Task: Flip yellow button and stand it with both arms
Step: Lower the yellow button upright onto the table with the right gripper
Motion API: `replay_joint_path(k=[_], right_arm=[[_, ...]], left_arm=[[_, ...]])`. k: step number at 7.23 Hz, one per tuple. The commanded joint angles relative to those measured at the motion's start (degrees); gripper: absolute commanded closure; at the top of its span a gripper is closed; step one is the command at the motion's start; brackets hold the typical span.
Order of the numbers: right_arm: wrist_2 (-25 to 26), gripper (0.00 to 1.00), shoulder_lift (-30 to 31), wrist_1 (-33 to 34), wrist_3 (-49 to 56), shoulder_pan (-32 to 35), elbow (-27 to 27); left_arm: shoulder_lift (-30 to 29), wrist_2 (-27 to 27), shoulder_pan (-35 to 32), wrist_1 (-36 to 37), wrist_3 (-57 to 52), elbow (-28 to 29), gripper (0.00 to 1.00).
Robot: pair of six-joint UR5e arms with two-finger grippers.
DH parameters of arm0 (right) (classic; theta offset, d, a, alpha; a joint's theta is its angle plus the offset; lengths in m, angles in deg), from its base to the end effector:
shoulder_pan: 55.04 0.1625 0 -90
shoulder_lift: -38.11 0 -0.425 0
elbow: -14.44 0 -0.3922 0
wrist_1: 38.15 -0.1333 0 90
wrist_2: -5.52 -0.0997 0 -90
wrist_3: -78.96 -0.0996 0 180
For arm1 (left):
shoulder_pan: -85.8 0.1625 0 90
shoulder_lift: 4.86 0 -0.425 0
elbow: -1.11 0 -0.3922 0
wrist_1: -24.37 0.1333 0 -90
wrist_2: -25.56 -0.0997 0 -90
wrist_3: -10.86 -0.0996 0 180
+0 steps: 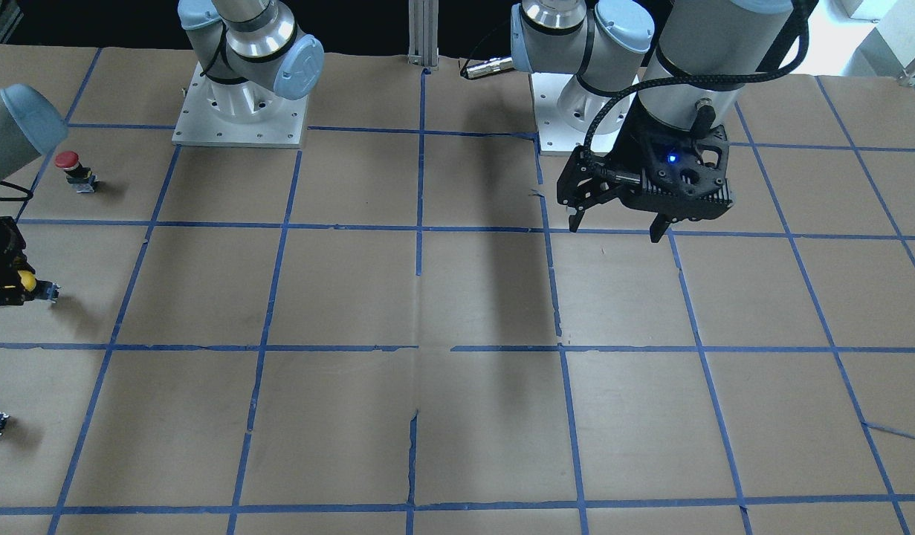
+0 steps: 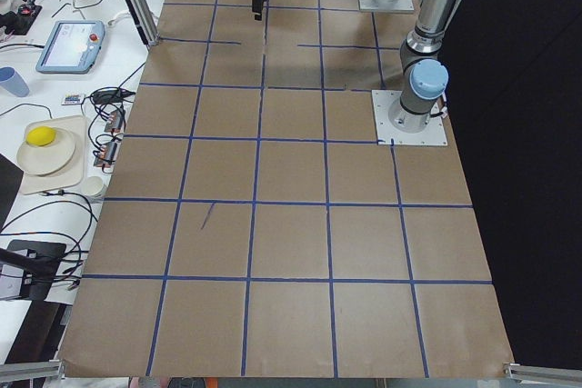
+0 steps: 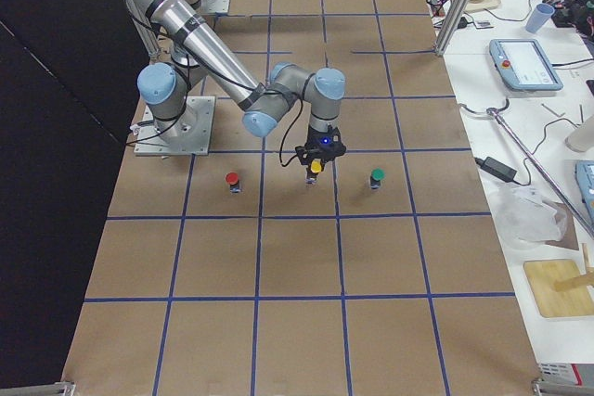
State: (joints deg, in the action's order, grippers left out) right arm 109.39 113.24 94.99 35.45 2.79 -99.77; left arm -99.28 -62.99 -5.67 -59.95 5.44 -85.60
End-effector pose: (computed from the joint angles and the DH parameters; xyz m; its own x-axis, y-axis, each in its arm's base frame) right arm -0.1841 -0.4983 0.2366 -0.2238 0.9666 0.1247 0.9447 0.2466 -0.2160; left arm -0.1494 -0.5285 0.4872 -0.9924 0.1217 0.0176 0.1198 0.9895 -0.0814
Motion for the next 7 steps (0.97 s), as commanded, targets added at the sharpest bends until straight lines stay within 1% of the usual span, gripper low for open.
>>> replay_joint_path(k=[1, 3, 5, 7], right_arm=[[0.28, 0.82, -0.16, -0.16, 0.26, 0.0, -0.14], [0.37, 0.79, -0.16, -0.16, 0.44, 0.0, -0.14], [0.46, 0.67, -0.25, -0.51, 0.44, 0.0, -0.14], [0.46, 0.62, -0.25, -0.69, 0.53, 0.0, -0.14]], left_arm=[[0.03, 0.04, 0.15, 0.2, -0.03, -0.04, 0.0], [0.03, 0.04, 0.15, 0.03, -0.03, -0.04, 0.0], [-0.06, 0.04, 0.15, 0.21, -0.03, -0.12, 0.0], [-0.06, 0.12, 0.15, 0.38, -0.03, -0.13, 0.0]])
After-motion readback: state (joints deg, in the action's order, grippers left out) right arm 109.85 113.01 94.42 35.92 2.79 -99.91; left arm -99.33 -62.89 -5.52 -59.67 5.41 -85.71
